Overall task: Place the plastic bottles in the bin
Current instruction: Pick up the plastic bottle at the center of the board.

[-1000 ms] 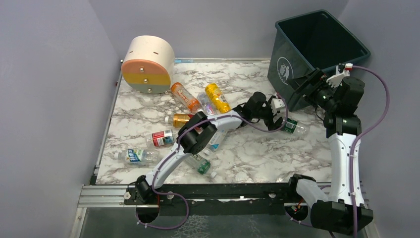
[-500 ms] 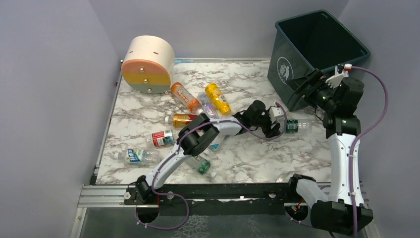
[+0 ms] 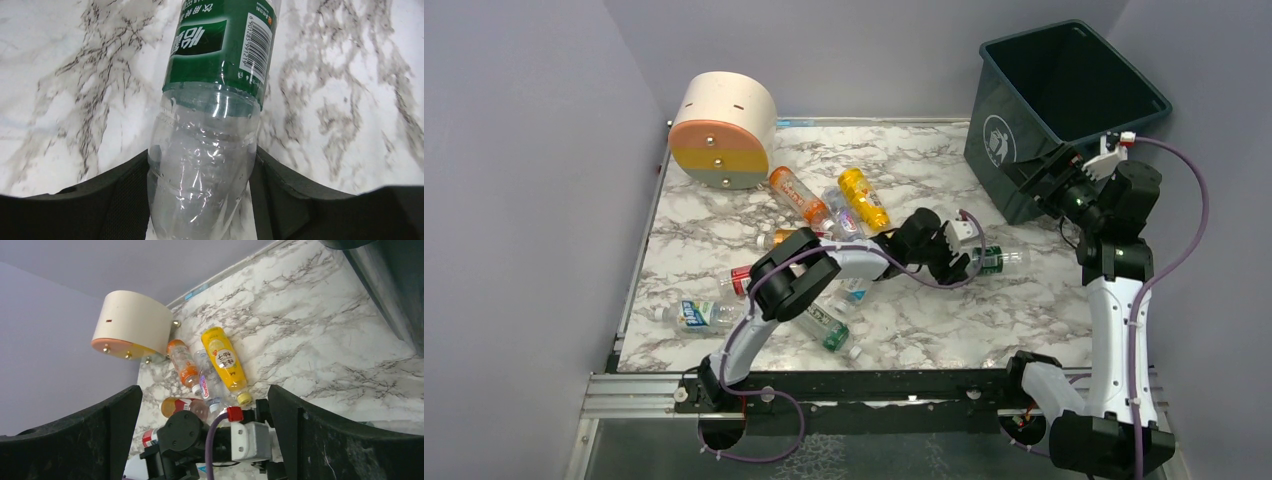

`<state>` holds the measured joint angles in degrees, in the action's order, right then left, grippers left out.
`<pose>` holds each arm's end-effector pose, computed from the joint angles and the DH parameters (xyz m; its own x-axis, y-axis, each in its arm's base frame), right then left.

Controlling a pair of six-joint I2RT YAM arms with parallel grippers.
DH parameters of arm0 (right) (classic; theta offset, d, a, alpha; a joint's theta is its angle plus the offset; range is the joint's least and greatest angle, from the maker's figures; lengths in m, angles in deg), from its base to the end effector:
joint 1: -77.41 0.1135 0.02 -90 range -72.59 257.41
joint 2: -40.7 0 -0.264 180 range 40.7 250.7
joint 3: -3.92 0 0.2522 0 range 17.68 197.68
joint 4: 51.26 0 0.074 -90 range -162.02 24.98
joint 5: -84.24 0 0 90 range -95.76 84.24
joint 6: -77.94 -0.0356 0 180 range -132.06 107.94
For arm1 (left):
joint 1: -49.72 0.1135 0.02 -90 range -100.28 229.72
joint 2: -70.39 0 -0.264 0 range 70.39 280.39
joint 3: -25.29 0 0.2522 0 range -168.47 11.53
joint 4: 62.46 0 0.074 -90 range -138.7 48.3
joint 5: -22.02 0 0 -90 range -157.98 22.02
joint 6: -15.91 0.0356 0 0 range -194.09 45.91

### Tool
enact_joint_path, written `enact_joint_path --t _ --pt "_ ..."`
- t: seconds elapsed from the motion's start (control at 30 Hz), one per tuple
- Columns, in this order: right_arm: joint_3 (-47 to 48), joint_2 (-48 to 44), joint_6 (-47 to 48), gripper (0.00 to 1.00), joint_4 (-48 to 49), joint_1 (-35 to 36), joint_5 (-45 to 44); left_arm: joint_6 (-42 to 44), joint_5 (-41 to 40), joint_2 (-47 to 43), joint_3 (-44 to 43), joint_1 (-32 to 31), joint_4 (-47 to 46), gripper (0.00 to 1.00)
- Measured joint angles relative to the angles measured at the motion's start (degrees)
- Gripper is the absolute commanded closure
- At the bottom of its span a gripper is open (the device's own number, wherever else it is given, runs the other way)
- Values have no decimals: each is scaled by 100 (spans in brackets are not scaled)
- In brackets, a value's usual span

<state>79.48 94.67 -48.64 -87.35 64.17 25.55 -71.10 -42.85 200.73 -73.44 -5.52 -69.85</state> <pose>0.1992 -0.0279 0.3937 -0.3710 0.6103 -0.6999 -0.0909 0.7262 0.6814 0.2741 -0.4215 0.1390 -0.1833 0.3469 -0.9198 0.9755 0.1801 -0.1264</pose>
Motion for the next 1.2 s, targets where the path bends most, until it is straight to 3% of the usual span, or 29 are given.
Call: enact_joint_path --t 0.5,1.2 --pt "-190 -59 -249 0 208 0 341 -400 -890 -2739 2614 -2 98 39" --pt "-232 780 -306 0 472 63 1185 -535 -2258 -5539 3335 0 1709 38"
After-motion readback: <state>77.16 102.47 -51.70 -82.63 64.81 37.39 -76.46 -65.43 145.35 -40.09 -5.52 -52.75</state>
